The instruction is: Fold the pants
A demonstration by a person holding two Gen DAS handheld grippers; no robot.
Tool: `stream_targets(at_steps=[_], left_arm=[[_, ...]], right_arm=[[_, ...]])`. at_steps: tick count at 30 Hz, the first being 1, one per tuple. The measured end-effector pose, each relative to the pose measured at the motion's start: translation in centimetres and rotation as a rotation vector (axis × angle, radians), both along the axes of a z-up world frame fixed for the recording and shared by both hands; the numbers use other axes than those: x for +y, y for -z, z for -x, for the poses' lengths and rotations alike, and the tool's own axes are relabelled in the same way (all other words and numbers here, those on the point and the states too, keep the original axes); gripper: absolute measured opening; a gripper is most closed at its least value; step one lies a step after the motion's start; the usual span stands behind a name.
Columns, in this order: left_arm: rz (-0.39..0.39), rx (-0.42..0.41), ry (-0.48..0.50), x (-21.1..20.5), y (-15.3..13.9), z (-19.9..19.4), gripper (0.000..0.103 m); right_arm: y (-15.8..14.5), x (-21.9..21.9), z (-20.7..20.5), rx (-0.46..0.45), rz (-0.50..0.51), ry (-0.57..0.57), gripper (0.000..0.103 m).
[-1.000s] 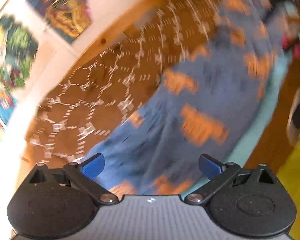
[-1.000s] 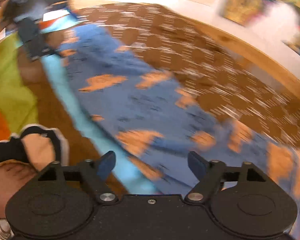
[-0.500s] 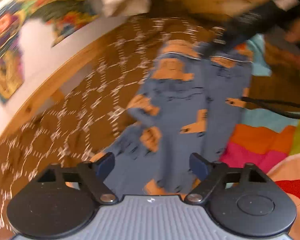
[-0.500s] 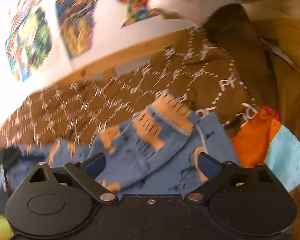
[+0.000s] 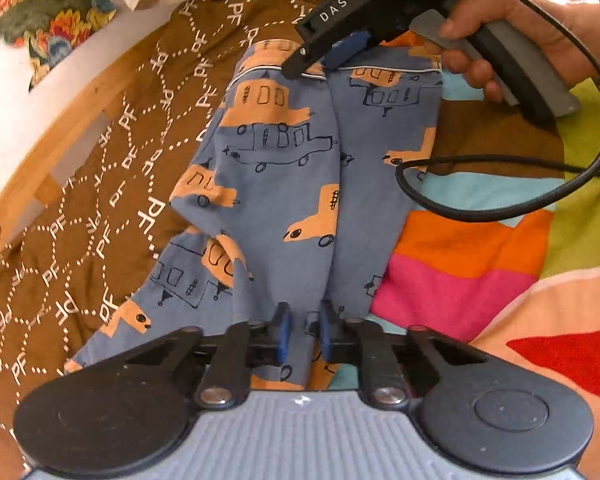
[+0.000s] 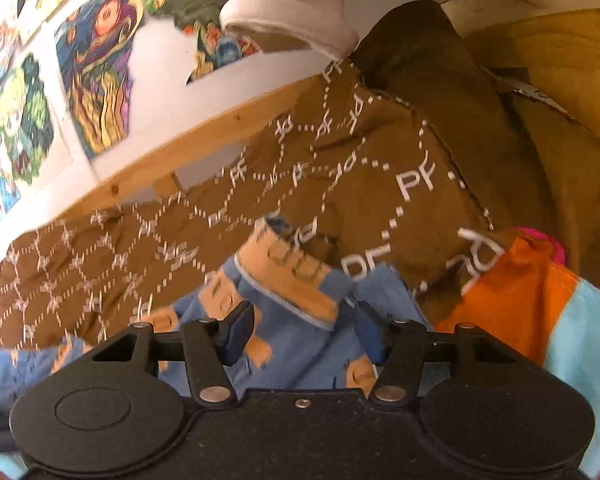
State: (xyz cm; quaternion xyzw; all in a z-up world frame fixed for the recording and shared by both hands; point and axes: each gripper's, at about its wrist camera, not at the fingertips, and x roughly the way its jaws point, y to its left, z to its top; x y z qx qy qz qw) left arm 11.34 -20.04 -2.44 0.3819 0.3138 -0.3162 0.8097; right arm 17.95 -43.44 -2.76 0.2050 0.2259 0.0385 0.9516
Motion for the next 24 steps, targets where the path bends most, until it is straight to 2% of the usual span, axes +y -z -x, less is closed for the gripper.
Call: stream_targets(at_steps=[1, 2, 3, 5, 9, 15, 19, 24], left_arm=[[0.005, 0.010, -0.008, 0.1, -0.2, -0.3, 0.009], [0.011, 0.018, -0.020, 0.2, -0.4, -0.5, 0.005], [0.020, 0.026, -0.033, 0.3, -0.5, -0.8, 0.005], [0.048, 0.046, -0.061, 0.7, -0.8, -1.1, 0.003], [0.104, 0.080, -0.099, 1.6, -1.4, -1.7, 0.002], [0.135, 0.068, -0.072, 2.4, -2.6, -1.7, 0.002], [0.141, 0.061, -0.014, 2.6, -3.3, -1.1, 0.002], [0.094, 0.081, 0.060, 2.3, -2.5, -0.6, 0.002]], right_arm=[[0.0, -0.1, -0.3, -0.007, -0.010, 0.003, 0.057], [0.1, -0.2, -0.6, -0.011, -0.017, 0.007, 0.050], [0.3, -0.2, -0.8, -0.010, -0.023, 0.012, 0.038], [0.5, -0.2, -0.9, 0.001, -0.030, 0.023, 0.021], [0.3, -0.6, -0.4, -0.012, -0.042, 0.044, 0.003], [-1.2, -0.5, 0.8, -0.060, -0.013, 0.076, 0.000], [-2.8, -0.8, 3.8, -0.025, -0.021, 0.122, 0.000], [-3.4, 0.1, 8.0, 0.065, 0.062, 0.180, 0.000]])
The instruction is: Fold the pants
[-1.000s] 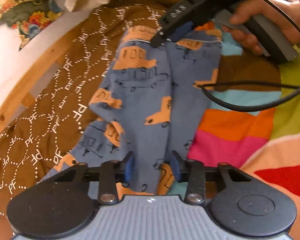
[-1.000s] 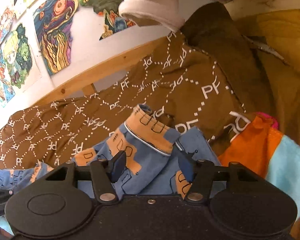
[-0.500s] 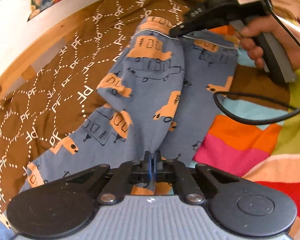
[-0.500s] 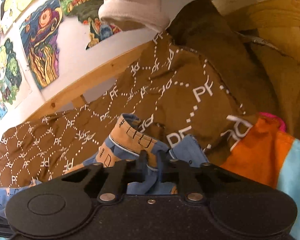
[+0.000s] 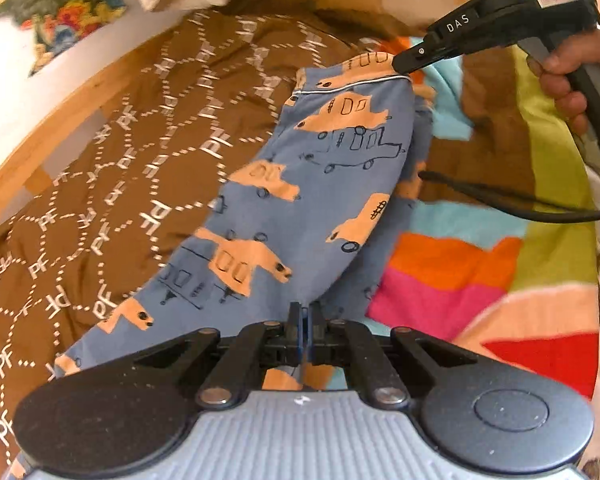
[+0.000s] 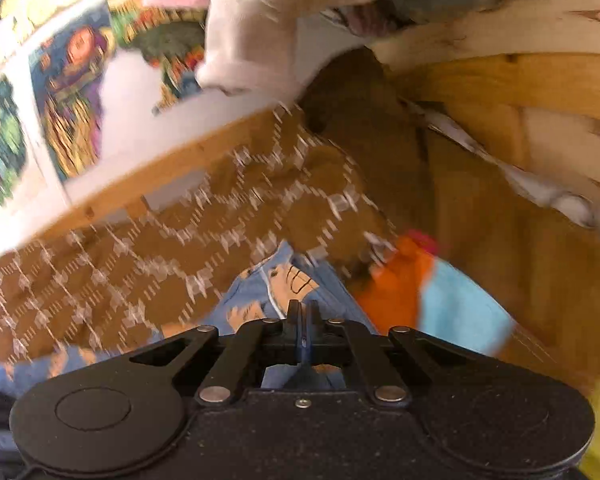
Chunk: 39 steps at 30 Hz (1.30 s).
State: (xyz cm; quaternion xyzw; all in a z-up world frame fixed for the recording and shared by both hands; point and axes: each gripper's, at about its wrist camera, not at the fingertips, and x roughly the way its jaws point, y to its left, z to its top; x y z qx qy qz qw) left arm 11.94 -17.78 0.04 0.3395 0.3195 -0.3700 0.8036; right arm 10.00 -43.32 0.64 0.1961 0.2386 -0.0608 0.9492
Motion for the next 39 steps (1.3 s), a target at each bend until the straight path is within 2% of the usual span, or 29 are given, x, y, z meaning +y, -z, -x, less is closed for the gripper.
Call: stream_targets(at_steps=[1, 3, 4, 5, 6, 8, 11, 12, 14, 17, 21, 22, 23, 24, 29, 31, 33, 34, 36, 37, 38, 39], left_arm=[[-0.007, 0.009, 0.016, -0.1, 0.2, 0.1, 0.003], [-0.010, 0.045, 0.045, -0.3, 0.5, -0.1, 0.018], [-0.006, 0.056, 0.049, -0.3, 0.4, -0.2, 0.042], [0.009, 0.059, 0.051, -0.4, 0.1, -0.4, 0.061], [0.029, 0.055, 0.052, -0.4, -0.2, -0.7, 0.063], [0.066, 0.055, 0.061, -1.0, -1.3, -1.8, 0.062], [0.106, 0.005, 0.064, -3.6, -2.8, -4.4, 0.061], [0.125, -0.005, 0.065, -4.8, -3.1, -5.3, 0.059], [0.163, -0.022, 0.080, -7.7, -3.5, -7.9, 0.054], [0.197, -0.018, 0.114, -11.7, -3.2, -11.0, 0.050], [0.197, 0.114, 0.124, -16.0, -1.8, -14.4, 0.050], [0.201, 0.140, 0.124, -16.6, -1.5, -14.8, 0.041], [0.209, 0.161, 0.127, -17.0, -1.2, -14.9, 0.021], [0.213, 0.172, 0.121, -17.2, -1.1, -15.0, 0.015], [0.303, 0.168, 0.172, -16.8, -2.5, -14.1, 0.012], [0.295, 0.160, 0.180, -17.3, -2.6, -13.9, 0.012], [0.224, 0.119, 0.174, -18.4, -1.8, -14.0, 0.014], [0.197, 0.102, 0.164, -18.7, -1.4, -14.1, 0.019], [0.178, 0.116, 0.148, -18.5, -1.1, -14.4, 0.042], [0.183, 0.132, 0.135, -18.3, -1.0, -14.8, 0.063], [0.193, 0.169, 0.127, -18.2, -0.9, -15.2, 0.067], [0.195, 0.205, 0.125, -18.1, -0.8, -15.8, 0.066]], right_arm=[[0.3, 0.1, 0.4, 0.029, 0.004, 0.013, 0.000], [0.9, 0.1, 0.6, 0.071, 0.002, 0.030, 0.000], [1.1, 0.1, 0.5, 0.088, 0.012, 0.035, 0.000], [1.2, 0.2, 0.5, 0.098, 0.024, 0.039, 0.000], [1.3, 0.2, 0.3, 0.110, 0.043, 0.048, 0.004], [1.6, 0.1, 0.5, 0.119, 0.053, 0.068, 0.018], [2.1, -0.3, 1.2, 0.115, 0.031, 0.088, 0.027], [2.3, -0.4, 1.6, 0.110, 0.026, 0.089, 0.034], [2.6, -0.7, 2.0, 0.099, 0.008, 0.087, 0.039], [3.0, -1.0, 2.0, 0.081, -0.016, 0.082, 0.040], [3.6, -1.0, 1.8, 0.063, -0.028, 0.071, 0.043], [3.6, -1.0, 1.8, 0.058, -0.026, 0.068, 0.044], [3.6, -1.0, 1.8, 0.054, -0.028, 0.065, 0.045], [3.7, -1.0, 1.9, 0.050, -0.034, 0.064, 0.045], [3.7, -1.1, 2.1, 0.046, -0.046, 0.063, 0.046], [3.6, -1.0, 2.1, 0.050, -0.045, 0.065, 0.046], [3.6, -1.0, 2.1, 0.053, -0.041, 0.067, 0.046], [3.6, -1.0, 2.1, 0.056, -0.037, 0.067, 0.047], [3.6, -0.8, 2.0, 0.063, -0.023, 0.064, 0.047], [3.7, -0.8, 1.9, 0.068, -0.013, 0.063, 0.048], [3.7, -0.7, 1.8, 0.071, -0.006, 0.062, 0.049], [3.8, -0.6, 1.7, 0.071, -0.004, 0.062, 0.052]])
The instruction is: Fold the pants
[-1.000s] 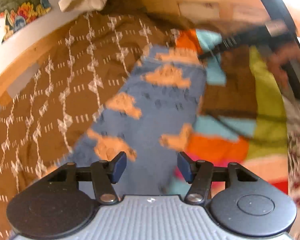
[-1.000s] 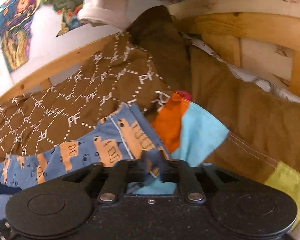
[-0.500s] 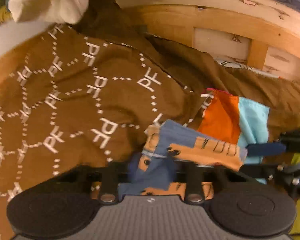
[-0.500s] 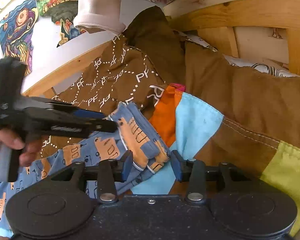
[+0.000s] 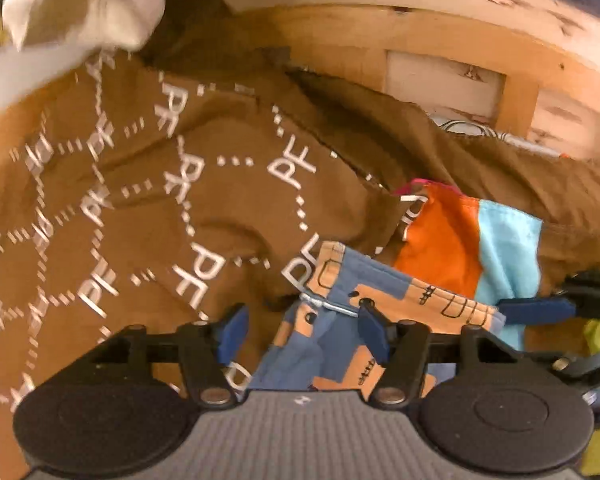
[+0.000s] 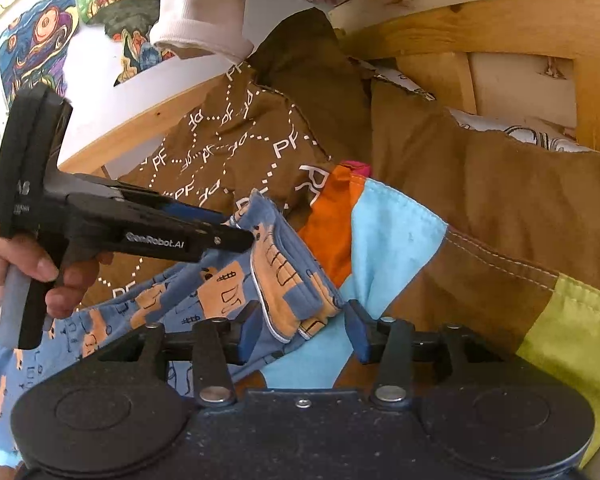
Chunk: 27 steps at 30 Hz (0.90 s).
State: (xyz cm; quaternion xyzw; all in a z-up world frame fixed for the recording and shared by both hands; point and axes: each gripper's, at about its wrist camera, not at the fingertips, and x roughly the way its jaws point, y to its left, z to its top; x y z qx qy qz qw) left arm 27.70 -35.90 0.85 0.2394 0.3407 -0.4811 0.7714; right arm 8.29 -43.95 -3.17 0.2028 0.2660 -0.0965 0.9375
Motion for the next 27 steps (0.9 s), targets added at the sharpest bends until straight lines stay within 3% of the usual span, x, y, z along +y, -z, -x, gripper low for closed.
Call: stream_targets(at_steps=[1, 3, 4, 5, 6, 8, 10, 17, 19, 20, 21, 23, 25, 27], left_arm=[[-0.006, 0.030, -0.009, -0.1, 0.2, -0.5, 0.065], [-0.023, 0.073, -0.028, -0.3, 0.8, -1.1, 0.051], [-0.039, 0.088, -0.032, -0.5, 1.2, -1.1, 0.035], [-0.044, 0.092, -0.028, -0.7, 1.4, -0.9, 0.027], [-0.047, 0.074, -0.025, -0.9, 1.3, -0.3, 0.024], [-0.060, 0.035, -0.024, -1.3, 1.1, 0.5, 0.012], [-0.053, 0.019, -0.047, -1.4, 0.6, 1.0, 0.009], [0.074, -0.044, -0.079, -1.8, -1.4, 3.3, 0.009], [0.084, -0.060, -0.098, -2.6, -0.7, 3.6, 0.018], [0.067, -0.076, -0.117, -2.7, -0.3, 3.6, 0.035], [0.062, -0.101, -0.142, -2.4, -0.2, 3.8, 0.044], [0.104, -0.153, -0.201, -1.1, -0.6, 4.2, 0.073], [0.154, -0.173, -0.251, 1.4, -1.6, 4.7, 0.084], [0.212, -0.190, -0.307, 5.5, -2.7, 5.5, 0.089]], right_arm=[[0.1, 0.0, -0.2, -0.001, -0.004, 0.001, 0.054], [0.5, 0.1, -0.6, -0.003, -0.020, 0.007, 0.054], [0.6, 0.2, -0.9, -0.005, -0.026, 0.012, 0.052], [0.7, 0.2, -1.0, -0.005, -0.026, 0.019, 0.042], [0.8, 0.2, -1.1, 0.005, -0.016, 0.033, 0.025], [0.9, -0.3, -1.0, 0.010, -0.033, 0.054, 0.016], [0.7, -0.8, -0.4, -0.014, -0.055, 0.072, 0.012], [-1.6, 1.5, 1.4, -0.098, 0.239, 0.114, 0.010], [-1.5, 0.9, 1.4, -0.084, 0.237, 0.151, 0.010], [-1.2, 0.6, 1.0, -0.055, 0.233, 0.160, 0.012], [-0.8, 0.3, 0.7, -0.028, 0.220, 0.163, 0.013], [-0.6, 0.5, 0.5, -0.012, 0.229, 0.164, 0.017], [-0.9, 1.2, 0.9, -0.025, 0.268, 0.162, 0.027], [-1.3, 1.7, 1.2, -0.046, 0.296, 0.165, 0.045]])
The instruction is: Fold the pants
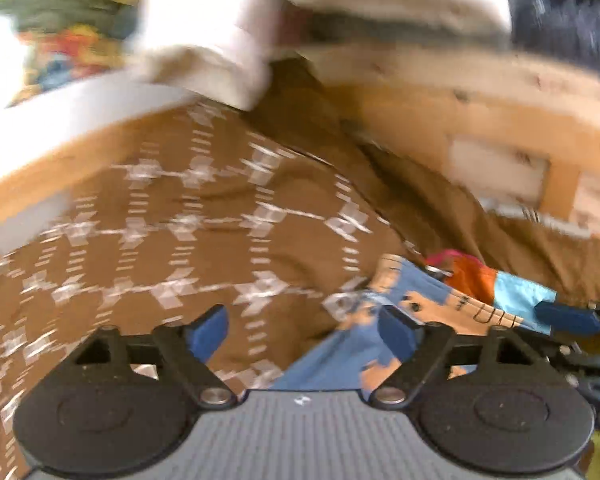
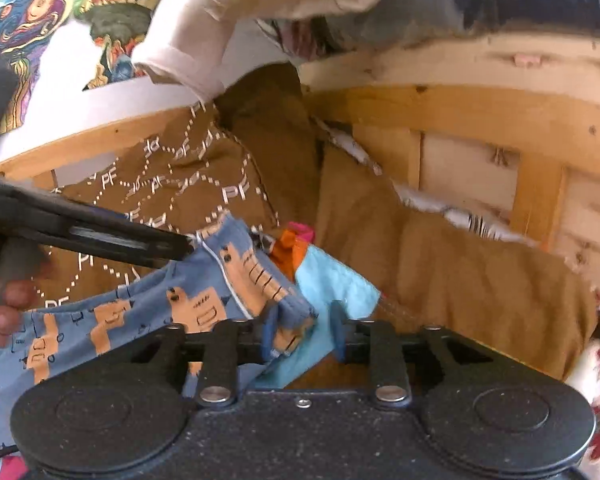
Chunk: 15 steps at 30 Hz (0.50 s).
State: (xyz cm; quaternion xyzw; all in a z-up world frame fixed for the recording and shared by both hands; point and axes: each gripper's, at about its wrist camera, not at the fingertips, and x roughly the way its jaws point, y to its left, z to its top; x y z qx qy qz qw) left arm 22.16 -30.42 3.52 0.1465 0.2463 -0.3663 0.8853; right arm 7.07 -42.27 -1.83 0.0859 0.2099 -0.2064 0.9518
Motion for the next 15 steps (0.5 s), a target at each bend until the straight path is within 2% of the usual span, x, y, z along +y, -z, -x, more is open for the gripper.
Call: stream_targets(at_steps=[1, 2, 3, 5, 7, 11, 13, 14, 15], left_arm=[[0.012, -0.010, -0.034, 1.8, -0.3, 0.3, 0.091], [0.014, -0.020, -0.075, 3.9, -0.4, 0.7, 0.091], [0.004, -0.028, -0.119, 6.1, -0.3, 1.0, 0.091], [-0.030, -0.033, -0.173, 10.1, 0.2, 1.7, 0.091], [-0.106, -0.010, -0.219, 13.6, 1.6, 2.2, 0.091], [-0.206, 0.071, -0.315, 19.0, 4.4, 1.9, 0.091], [-0.223, 0.109, -0.391, 21.8, 5.4, 0.9, 0.091], [-0.225, 0.138, -0.448, 23.1, 5.9, 0.0, 0.091], [-0.203, 0.164, -0.496, 24.8, 6.2, -0.6, 0.091]], right_arm=[[-0.2, 0.4, 0.1, -0.009, 0.028, 0.001, 0.051], [-0.5, 0.8, 0.2, -0.017, 0.062, 0.000, 0.064], [-0.8, 1.3, 0.2, -0.026, 0.098, -0.014, 0.070], [-1.3, 2.7, -0.1, -0.054, 0.153, -0.090, 0.070], [-1.5, 4.3, -1.1, -0.075, 0.175, -0.221, 0.073], [-0.7, 5.7, -6.3, 0.023, 0.071, -0.594, 0.072], [0.0, 5.6, -8.5, 0.061, 0.118, -0.631, 0.070], [0.3, 5.0, -9.6, 0.084, 0.136, -0.612, 0.069], [0.6, 4.1, -10.5, 0.102, 0.133, -0.572, 0.062]])
